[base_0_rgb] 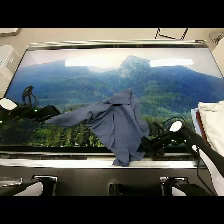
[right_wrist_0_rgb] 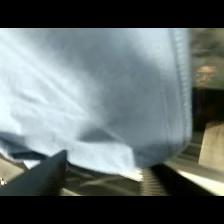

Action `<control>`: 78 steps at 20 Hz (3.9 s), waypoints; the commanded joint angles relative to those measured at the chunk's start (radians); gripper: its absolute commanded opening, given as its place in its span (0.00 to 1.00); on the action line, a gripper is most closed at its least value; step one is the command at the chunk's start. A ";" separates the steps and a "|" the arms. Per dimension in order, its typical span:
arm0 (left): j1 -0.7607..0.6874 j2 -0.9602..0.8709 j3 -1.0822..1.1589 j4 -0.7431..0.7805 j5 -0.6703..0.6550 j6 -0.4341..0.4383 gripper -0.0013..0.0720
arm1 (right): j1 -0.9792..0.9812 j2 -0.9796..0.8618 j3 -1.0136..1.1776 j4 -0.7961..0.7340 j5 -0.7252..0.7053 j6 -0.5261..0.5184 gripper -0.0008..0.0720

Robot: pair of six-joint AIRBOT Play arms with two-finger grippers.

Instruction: Fold the clothes and pants, and hang the long-sleeved shirts on hangers.

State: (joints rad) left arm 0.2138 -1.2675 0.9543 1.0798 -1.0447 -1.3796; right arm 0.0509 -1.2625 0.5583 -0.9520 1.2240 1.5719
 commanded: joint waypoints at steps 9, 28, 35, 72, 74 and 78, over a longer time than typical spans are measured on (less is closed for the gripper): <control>0.249 -0.077 0.000 0.069 -0.092 -0.008 1.00 | 0.003 0.002 0.003 0.003 -0.062 0.047 0.06; 0.187 -0.128 0.087 -0.183 0.080 0.174 0.05 | -0.088 0.117 0.242 0.035 0.039 0.035 0.06; 0.257 0.373 0.499 -0.261 0.306 0.086 0.05 | -0.380 0.358 1.067 -0.095 -0.267 0.065 0.06; 0.122 0.680 -0.415 -0.223 0.018 -0.034 0.05 | -0.182 -0.301 0.574 -0.193 0.261 0.023 0.91; 0.122 0.680 -0.415 -0.223 0.017 -0.034 0.05 | -0.182 -0.212 0.355 -0.039 0.074 -0.023 0.91; 0.122 0.680 -0.415 -0.224 0.018 -0.034 0.05 | -0.168 -0.185 0.211 0.234 -0.104 -0.093 0.87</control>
State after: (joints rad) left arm 0.3363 -0.5865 0.5392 0.8562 -1.0317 -1.4151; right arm -0.1276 -1.4853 0.9051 -0.9157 1.2751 1.5383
